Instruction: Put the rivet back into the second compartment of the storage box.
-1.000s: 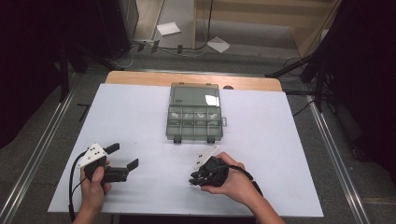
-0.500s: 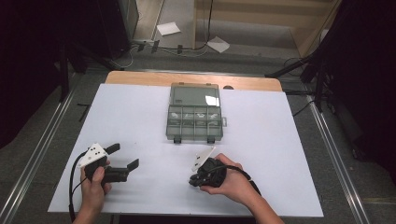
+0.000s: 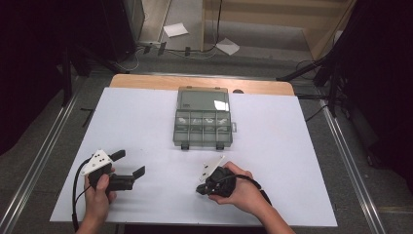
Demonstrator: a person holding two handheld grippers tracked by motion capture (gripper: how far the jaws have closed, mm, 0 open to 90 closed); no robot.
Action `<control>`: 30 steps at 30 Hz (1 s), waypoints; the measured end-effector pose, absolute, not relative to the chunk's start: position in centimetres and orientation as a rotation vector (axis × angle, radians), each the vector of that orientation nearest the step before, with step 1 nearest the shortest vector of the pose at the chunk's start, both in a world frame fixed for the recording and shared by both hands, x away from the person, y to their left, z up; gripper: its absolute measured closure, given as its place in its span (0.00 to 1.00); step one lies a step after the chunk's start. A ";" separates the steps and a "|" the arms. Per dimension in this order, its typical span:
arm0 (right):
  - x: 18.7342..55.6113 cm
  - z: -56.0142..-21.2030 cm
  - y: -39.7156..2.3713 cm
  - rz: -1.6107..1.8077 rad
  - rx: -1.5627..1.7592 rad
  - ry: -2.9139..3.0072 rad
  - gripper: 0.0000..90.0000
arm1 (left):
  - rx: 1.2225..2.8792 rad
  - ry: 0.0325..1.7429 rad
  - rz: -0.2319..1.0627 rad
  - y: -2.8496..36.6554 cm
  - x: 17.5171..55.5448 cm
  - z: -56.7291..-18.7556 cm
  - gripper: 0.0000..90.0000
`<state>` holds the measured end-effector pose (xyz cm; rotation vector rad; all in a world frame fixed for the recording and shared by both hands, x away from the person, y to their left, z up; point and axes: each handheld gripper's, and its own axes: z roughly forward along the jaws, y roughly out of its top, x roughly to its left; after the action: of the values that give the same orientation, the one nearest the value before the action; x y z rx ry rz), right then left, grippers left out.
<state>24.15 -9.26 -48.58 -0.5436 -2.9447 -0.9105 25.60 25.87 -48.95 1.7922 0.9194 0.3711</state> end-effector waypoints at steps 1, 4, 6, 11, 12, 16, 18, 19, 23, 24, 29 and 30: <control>24.2 -48.4 -9.3 -0.915 -0.543 -2.944 0.98 | 1.792 0.919 0.371 25.9 25.6 -48.9 0.00; 24.3 -48.1 -9.4 -0.921 -0.538 -2.947 0.98 | 1.792 0.918 0.371 25.9 25.6 -48.9 0.00; 24.4 -48.0 -9.4 -0.921 -0.537 -2.952 0.98 | 1.793 0.918 0.371 25.9 25.6 -48.9 0.00; 24.6 -47.5 -9.5 -0.933 -0.550 -2.950 0.98 | 1.792 0.917 0.371 25.9 25.6 -48.9 0.00; 24.6 -47.4 -9.5 -0.935 -0.546 -2.952 0.98 | 1.792 0.917 0.371 25.9 25.6 -48.9 0.00; 24.8 -47.1 -9.5 -0.943 -0.551 -2.949 0.98 | 1.792 0.918 0.370 25.9 25.6 -48.9 0.00; 25.0 -46.8 -9.5 -0.943 -0.550 -2.955 0.98 | 1.792 0.918 0.371 25.9 25.6 -48.9 0.00; 25.1 -46.6 -9.6 -0.940 -0.562 -2.953 0.98 | 1.792 0.917 0.370 25.9 25.6 -48.9 0.00; 25.5 -45.9 -9.6 -0.931 -0.566 -2.966 0.98 | 1.792 0.917 0.372 25.8 25.6 -48.9 0.00; 25.7 -45.8 -9.6 -0.940 -0.563 -2.969 0.98 | 1.792 0.917 0.372 25.8 25.6 -48.9 0.00; 26.4 -45.0 -9.7 -0.929 -0.578 -2.976 0.98 | 1.792 0.916 0.372 25.9 25.6 -48.9 0.00; 26.6 -45.0 -9.7 -0.933 -0.574 -2.975 0.98 | 1.792 0.916 0.371 25.9 25.6 -48.9 0.00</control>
<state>26.57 -9.71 -44.96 -0.5736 -2.9748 -0.9327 25.59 25.87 -48.92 1.7922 0.9160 0.3712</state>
